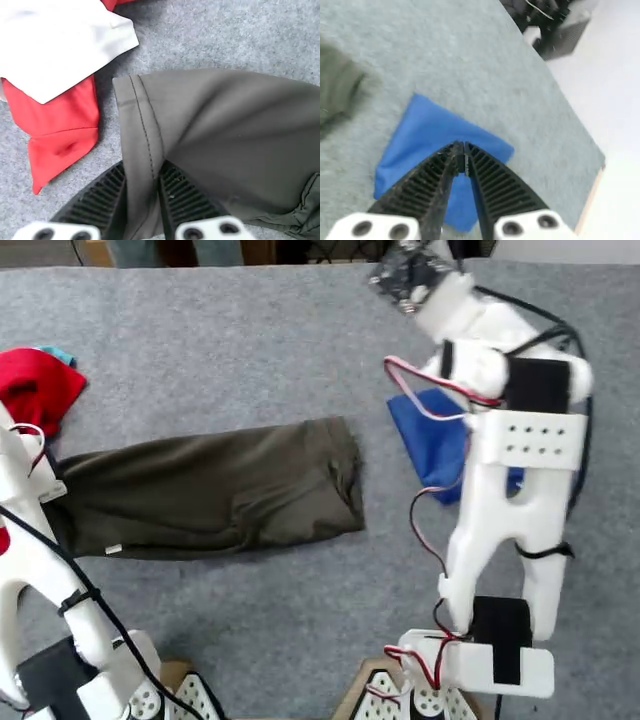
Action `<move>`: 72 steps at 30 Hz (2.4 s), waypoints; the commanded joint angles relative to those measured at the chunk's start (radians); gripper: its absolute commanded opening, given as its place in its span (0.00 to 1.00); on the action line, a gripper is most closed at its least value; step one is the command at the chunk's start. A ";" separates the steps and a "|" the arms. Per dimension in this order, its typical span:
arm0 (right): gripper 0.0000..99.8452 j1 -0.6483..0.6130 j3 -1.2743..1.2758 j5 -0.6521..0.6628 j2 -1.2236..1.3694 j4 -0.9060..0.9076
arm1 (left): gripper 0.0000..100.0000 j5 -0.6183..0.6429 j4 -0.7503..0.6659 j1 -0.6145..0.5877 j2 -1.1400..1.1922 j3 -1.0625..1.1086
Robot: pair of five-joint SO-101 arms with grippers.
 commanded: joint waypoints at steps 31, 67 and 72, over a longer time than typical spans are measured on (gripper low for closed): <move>0.01 0.516 -0.048 -0.002 -0.033 -0.126 | 0.03 0.236 -0.101 0.771 -0.037 -0.245; 0.01 0.307 0.039 0.031 -0.025 -0.031 | 0.18 0.362 0.120 0.885 0.672 -0.937; 0.01 0.009 0.131 -0.072 0.004 0.126 | 0.05 0.245 0.178 0.688 0.694 -0.868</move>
